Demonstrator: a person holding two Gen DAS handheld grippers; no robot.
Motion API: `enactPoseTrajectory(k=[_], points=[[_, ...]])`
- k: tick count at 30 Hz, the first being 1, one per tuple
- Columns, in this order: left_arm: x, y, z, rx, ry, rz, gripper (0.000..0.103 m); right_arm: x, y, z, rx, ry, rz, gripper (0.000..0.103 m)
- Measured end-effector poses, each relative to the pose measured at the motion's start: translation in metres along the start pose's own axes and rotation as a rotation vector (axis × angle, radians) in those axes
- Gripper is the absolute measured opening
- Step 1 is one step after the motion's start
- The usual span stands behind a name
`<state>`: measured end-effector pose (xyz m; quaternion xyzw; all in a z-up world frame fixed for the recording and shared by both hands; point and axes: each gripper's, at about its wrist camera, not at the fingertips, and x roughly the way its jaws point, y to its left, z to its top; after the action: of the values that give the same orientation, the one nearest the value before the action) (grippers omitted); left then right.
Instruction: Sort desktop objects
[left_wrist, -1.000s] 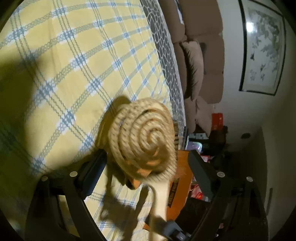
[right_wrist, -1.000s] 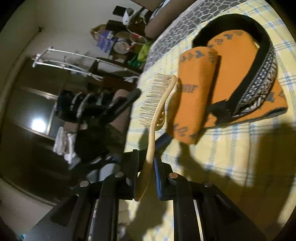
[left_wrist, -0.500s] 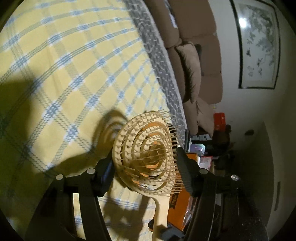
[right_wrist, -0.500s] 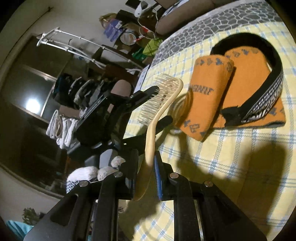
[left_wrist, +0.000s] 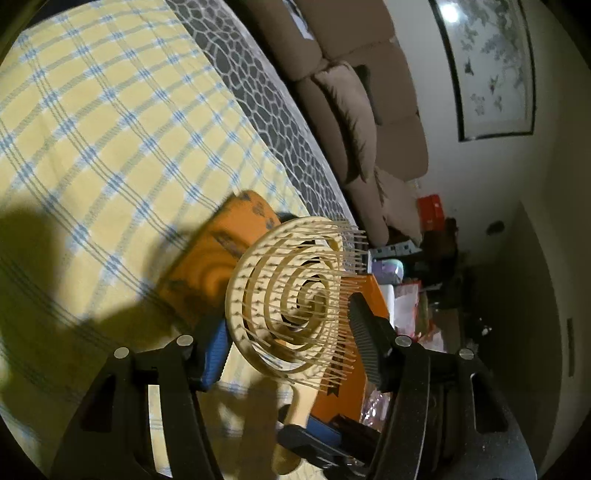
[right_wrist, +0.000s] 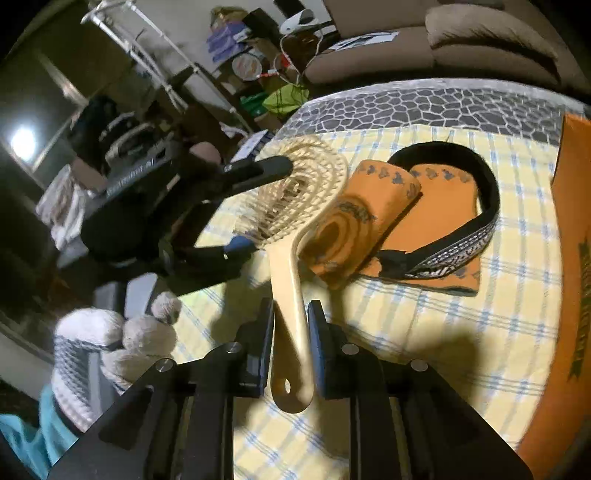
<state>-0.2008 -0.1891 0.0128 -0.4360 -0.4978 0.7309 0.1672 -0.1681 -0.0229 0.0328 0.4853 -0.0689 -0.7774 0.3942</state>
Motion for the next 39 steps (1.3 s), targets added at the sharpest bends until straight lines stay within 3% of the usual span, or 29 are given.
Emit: enactPoseTrajectory(k=[2, 5, 14, 25, 39], points=[[0.002, -0.005, -0.005, 0.016, 0.010, 0.003, 0.053, 0.002, 0.000, -0.003, -0.016, 0.008, -0.025, 0.018], [0.007, -0.015, -0.013, 0.044, 0.035, -0.002, 0.040, 0.003, -0.001, -0.008, -0.035, 0.020, -0.073, 0.019], [0.023, -0.039, -0.030, 0.105, 0.081, 0.005, 0.039, -0.004, -0.009, -0.010, -0.073, 0.021, -0.162, 0.020], [0.034, -0.095, -0.051, 0.216, 0.111, -0.001, 0.040, -0.047, -0.014, -0.007, -0.105, -0.033, -0.227, 0.020], [0.122, -0.197, -0.100, 0.395, 0.249, 0.050, 0.039, -0.136, -0.093, -0.005, 0.067, -0.162, -0.255, 0.020]])
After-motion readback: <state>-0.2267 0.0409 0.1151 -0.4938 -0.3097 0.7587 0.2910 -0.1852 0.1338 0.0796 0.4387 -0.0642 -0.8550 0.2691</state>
